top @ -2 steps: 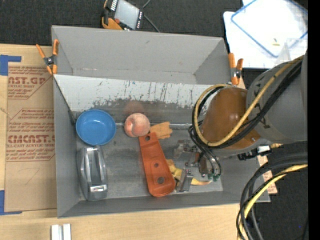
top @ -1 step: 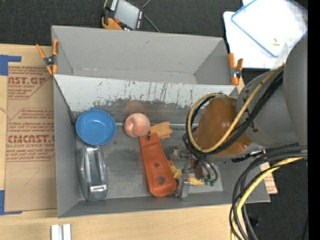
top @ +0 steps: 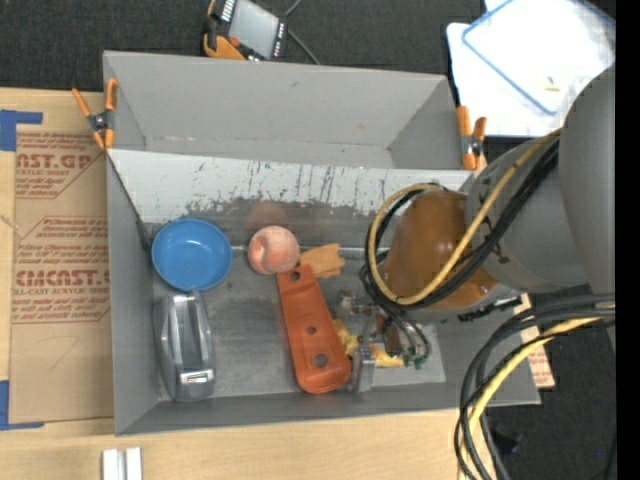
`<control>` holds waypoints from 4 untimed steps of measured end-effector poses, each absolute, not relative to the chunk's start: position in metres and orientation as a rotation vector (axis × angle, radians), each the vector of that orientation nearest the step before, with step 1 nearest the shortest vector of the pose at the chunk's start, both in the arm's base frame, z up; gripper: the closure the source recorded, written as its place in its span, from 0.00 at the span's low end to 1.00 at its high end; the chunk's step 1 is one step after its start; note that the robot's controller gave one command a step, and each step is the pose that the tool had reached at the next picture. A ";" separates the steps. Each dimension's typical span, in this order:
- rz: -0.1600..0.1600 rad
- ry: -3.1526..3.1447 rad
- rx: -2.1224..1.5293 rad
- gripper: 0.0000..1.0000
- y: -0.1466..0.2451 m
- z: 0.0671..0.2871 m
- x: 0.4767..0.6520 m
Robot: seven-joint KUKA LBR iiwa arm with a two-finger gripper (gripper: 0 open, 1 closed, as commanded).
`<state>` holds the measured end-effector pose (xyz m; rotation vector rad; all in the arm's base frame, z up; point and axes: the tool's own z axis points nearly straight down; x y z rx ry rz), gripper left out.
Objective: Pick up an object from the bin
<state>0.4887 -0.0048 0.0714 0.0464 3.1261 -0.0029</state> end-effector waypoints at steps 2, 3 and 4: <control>0.000 3.099 0.422 1.00 -0.022 0.070 0.495; 0.000 3.114 0.420 1.00 -0.023 0.088 0.494; 0.000 3.138 0.069 1.00 -0.048 0.098 0.502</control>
Offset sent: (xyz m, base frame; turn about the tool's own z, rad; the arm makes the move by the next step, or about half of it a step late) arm 0.0000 0.0000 0.0000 0.0000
